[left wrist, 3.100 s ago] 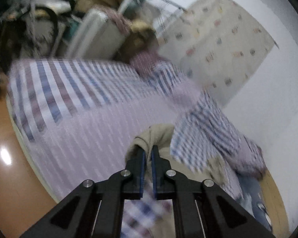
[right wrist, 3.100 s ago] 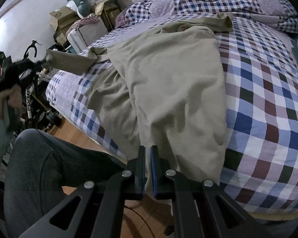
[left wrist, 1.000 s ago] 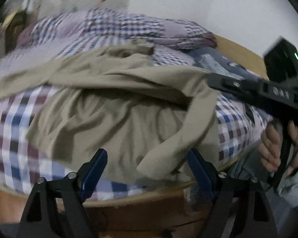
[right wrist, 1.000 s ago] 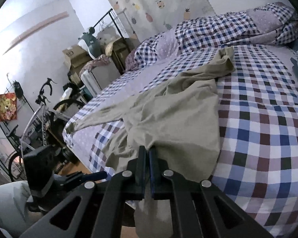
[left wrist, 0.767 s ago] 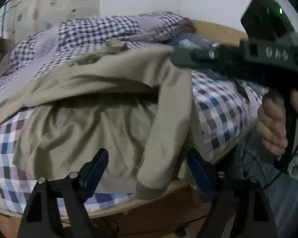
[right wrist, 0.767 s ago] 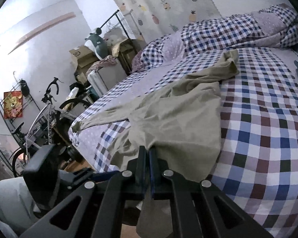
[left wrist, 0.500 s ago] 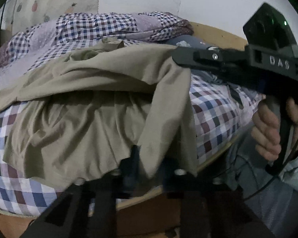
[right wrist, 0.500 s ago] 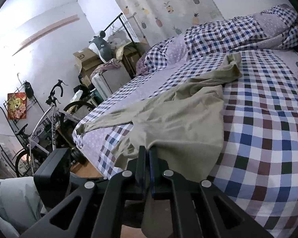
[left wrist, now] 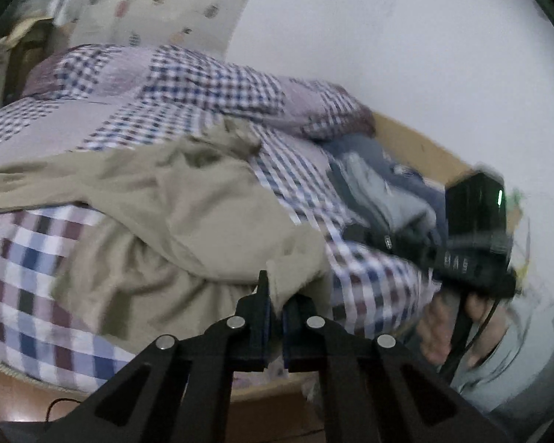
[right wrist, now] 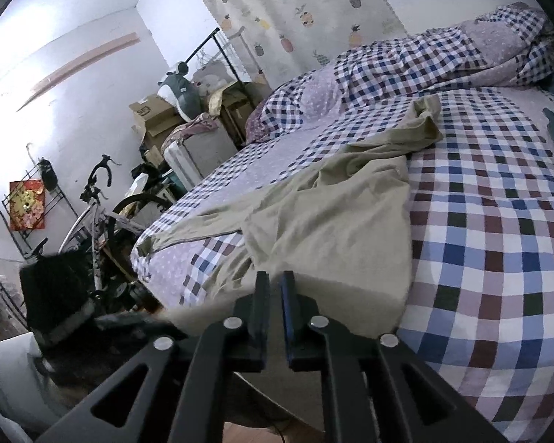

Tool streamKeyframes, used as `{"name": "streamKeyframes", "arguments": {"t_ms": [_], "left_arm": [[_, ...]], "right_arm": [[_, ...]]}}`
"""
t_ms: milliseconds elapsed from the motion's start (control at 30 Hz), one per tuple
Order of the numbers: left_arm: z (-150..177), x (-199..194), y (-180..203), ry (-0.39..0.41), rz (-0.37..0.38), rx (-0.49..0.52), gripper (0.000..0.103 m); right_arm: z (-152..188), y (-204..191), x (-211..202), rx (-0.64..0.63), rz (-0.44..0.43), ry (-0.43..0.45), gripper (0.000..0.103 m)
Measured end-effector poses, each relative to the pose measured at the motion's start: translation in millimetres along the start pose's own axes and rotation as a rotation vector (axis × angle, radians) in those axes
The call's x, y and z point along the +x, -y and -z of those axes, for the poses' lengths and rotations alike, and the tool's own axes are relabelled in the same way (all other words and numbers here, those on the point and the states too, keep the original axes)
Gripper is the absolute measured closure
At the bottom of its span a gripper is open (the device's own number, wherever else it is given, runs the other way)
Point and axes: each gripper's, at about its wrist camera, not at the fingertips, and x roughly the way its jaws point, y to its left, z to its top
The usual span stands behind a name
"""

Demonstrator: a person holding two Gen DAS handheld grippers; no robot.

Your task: Fold clothes

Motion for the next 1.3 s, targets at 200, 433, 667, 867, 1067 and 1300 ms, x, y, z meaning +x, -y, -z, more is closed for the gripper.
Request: {"name": "streamKeyframes", "arguments": {"t_ms": [200, 433, 667, 867, 1067, 1300], "left_arm": [[-44.0, -62.2, -42.3, 0.158, -0.043, -0.112, 0.101], [-105.3, -145.2, -108.0, 0.378, -0.102, -0.241, 0.101], [-158.0, -200.0, -151.5, 0.496, -0.176, -0.268, 0.101], [-199.4, -216.0, -160.5, 0.530, -0.208, -0.230, 0.101], [-224.0, -232.3, -173.5, 0.564, -0.219, -0.243, 0.101], [-220.8, -253.3, -241.4, 0.619, -0.324, -0.352, 0.101]], "right_arm": [[-3.3, 12.0, -6.9, 0.046, 0.018, 0.033, 0.067], [2.1, 13.5, 9.0, 0.055, 0.052, -0.025, 0.064], [24.6, -22.7, 46.3, -0.107, 0.080, -0.136, 0.062], [54.9, -74.5, 81.9, -0.354, 0.160, -0.173, 0.056], [79.2, -111.3, 124.4, -0.518, 0.177, -0.220, 0.047], [80.4, -110.2, 172.1, -0.359, 0.083, -0.290, 0.047]]}}
